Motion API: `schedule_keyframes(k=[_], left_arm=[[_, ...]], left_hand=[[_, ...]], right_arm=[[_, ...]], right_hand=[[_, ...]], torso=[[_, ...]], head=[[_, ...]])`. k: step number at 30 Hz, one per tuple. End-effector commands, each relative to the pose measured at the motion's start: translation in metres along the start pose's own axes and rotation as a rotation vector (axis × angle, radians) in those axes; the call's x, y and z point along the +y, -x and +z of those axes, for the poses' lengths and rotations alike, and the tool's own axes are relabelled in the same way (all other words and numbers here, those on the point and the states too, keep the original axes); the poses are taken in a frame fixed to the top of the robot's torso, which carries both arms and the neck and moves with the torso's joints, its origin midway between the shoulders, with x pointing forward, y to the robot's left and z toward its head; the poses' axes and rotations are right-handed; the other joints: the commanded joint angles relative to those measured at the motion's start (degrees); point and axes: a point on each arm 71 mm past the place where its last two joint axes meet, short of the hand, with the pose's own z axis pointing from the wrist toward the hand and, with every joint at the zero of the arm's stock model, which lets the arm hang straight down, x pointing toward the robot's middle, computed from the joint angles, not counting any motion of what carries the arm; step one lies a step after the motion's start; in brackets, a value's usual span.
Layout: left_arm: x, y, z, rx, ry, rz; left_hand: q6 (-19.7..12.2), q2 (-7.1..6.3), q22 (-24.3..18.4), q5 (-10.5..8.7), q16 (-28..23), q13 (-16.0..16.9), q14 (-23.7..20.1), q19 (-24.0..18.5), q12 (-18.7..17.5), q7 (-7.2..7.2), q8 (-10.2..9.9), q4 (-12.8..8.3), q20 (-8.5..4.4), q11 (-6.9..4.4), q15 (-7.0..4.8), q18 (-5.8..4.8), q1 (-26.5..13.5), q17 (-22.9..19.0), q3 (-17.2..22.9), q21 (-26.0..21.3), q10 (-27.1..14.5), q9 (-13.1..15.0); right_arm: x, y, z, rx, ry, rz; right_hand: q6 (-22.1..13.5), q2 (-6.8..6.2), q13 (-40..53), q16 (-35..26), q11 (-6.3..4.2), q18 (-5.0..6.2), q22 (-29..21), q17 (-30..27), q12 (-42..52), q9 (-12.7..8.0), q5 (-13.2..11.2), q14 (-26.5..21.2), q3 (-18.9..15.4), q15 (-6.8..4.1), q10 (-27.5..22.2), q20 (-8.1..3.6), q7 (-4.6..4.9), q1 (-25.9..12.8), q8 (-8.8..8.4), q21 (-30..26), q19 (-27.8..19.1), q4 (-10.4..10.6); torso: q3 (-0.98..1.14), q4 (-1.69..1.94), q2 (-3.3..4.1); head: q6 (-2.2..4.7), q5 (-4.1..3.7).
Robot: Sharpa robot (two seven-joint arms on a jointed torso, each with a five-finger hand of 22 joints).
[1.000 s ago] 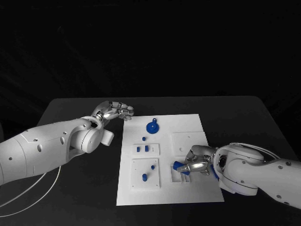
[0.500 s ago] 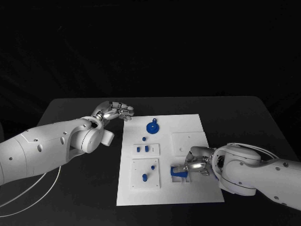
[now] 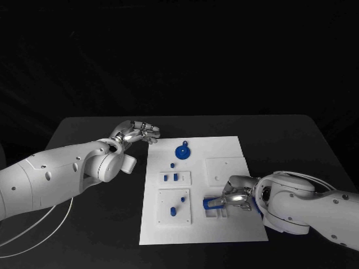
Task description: Assemble the parts on the task board
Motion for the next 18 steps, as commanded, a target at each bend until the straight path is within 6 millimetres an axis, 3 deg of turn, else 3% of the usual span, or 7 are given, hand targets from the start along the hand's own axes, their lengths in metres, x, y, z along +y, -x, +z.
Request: schedule_keyframes(k=[1, 4, 8, 13, 18], left_arm=[[-0.0012, -0.0009, 0.0001, 0.004, -0.006, -0.003], [-0.0012, -0.0010, 0.0001, 0.004, -0.006, -0.003], [-0.0011, -0.0010, 0.0001, 0.004, -0.006, -0.003], [-0.0011, -0.0009, 0.0001, 0.003, -0.005, -0.003], [-0.0010, -0.0006, 0.0002, 0.002, -0.005, -0.002]], left_hand=[[-0.5, 0.12, 0.1, -0.20, -0.3, -0.1, 0.3, -0.1, -0.3, 0.09, 0.3, 0.5, 0.14, 0.02, 0.11, 1.13, -0.5, 0.1, 0.0, -0.3, -0.5, -0.1], [-0.5, 0.13, 0.1, -0.19, -0.4, -0.1, 0.3, -0.1, -0.3, 0.09, 0.3, 0.5, 0.14, 0.02, 0.11, 1.13, -0.5, 0.1, 0.0, -0.3, -0.5, -0.1], [-0.5, 0.18, 0.1, -0.18, -0.4, -0.1, 0.3, -0.1, -0.3, 0.09, 0.3, 0.6, 0.14, 0.02, 0.11, 1.13, -0.5, 0.1, 0.0, -0.3, -0.5, -0.1], [-0.5, 0.20, 0.1, -0.17, -0.4, -0.1, 0.3, -0.1, -0.2, 0.09, 0.3, 0.6, 0.14, 0.03, 0.11, 1.13, -0.6, 0.2, 0.0, -0.4, -0.5, -0.1], [-0.5, 0.21, 0.1, -0.16, -0.4, -0.1, 0.3, -0.1, -0.2, 0.09, 0.3, 0.7, 0.14, 0.03, 0.11, 1.13, -0.6, 0.2, 0.0, -0.4, -0.5, -0.1]], right_arm=[[0.0034, -0.0043, -0.0012, 0.045, 0.040, -0.002], [0.0045, -0.0054, -0.0021, 0.057, 0.052, 0.002], [0.0082, -0.0083, -0.0041, 0.086, 0.086, 0.011], [0.0107, -0.0100, -0.0060, 0.103, 0.114, 0.011], [0.0103, -0.0106, -0.0066, 0.109, 0.112, 0.009]], right_hand=[[0.3, 1.44, 0.1, -0.3, -0.02, 2.23, 0.6, 0.1, -0.3, -0.2, 0.6, 0.0, -0.9, -0.17, -0.1, -0.37, -0.01, 0.4, -0.14, -0.3, 0.0, -0.9], [0.4, 3.46, 0.1, -0.3, 0.04, 2.23, 0.6, 0.1, -0.3, -0.5, 3.0, 0.1, -2.0, -0.12, 0.0, -0.17, 0.00, 0.5, -0.27, -0.3, 0.0, -1.9], [0.6, 4.87, 0.2, -0.4, 0.06, 2.23, 0.7, 0.2, -0.4, -0.8, 4.8, 0.1, -2.7, -0.09, 0.0, -0.05, 0.03, 0.5, -0.39, -0.3, 0.0, -2.8], [0.8, 7.82, 0.2, -0.4, 0.14, 2.23, 0.7, 0.3, -0.5, -1.1, 8.3, 0.2, -3.3, 0.01, 0.2, 0.22, 0.10, 1.0, -0.51, -0.2, 0.1, -4.8], [0.9, 8.48, 0.3, -0.5, 0.19, 2.23, 0.7, 0.3, -0.5, -1.3, 9.1, 0.2, -3.4, 0.05, 0.2, 0.32, 0.12, 1.1, -0.57, -0.2, 0.1, -5.5]], torso=[[0.00, -0.03, -0.01], [0.00, -0.05, -0.01], [0.01, -0.05, 0.00], [0.01, -0.07, 0.00], [0.00, -0.02, 0.00]], head=[[0.02, 0.02], [0.01, 0.04], [-0.02, 0.03], [-0.02, -0.01], [-0.03, -0.04]])
